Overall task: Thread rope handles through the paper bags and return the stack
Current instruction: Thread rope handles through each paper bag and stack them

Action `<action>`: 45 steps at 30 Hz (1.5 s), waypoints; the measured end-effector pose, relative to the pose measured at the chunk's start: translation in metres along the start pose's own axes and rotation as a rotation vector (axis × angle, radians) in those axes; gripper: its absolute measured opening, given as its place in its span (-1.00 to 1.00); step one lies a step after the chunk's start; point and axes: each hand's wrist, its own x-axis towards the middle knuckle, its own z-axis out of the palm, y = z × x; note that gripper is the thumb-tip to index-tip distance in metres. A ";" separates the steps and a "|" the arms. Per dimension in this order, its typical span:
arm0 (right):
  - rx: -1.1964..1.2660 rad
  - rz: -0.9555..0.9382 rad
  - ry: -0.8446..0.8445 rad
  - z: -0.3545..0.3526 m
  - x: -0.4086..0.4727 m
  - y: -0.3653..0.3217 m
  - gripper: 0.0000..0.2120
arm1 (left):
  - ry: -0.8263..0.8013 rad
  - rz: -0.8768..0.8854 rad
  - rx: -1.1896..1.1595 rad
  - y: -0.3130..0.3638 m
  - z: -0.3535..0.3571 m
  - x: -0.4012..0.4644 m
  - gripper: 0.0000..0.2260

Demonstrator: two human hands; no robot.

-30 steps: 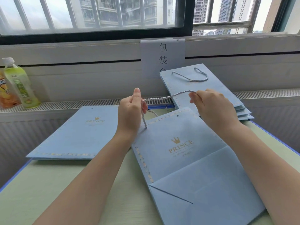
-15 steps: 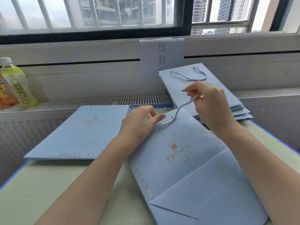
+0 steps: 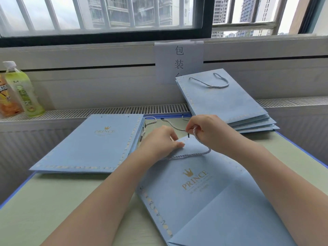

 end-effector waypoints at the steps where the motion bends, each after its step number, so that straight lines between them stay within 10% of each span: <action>1: -0.003 0.016 -0.038 0.001 -0.001 0.000 -0.72 | -0.005 0.004 -0.042 0.000 -0.001 0.000 -0.87; 45: 0.130 -0.046 0.043 0.004 -0.001 -0.011 -0.79 | -0.217 -0.194 -0.743 -0.001 -0.039 -0.005 -0.82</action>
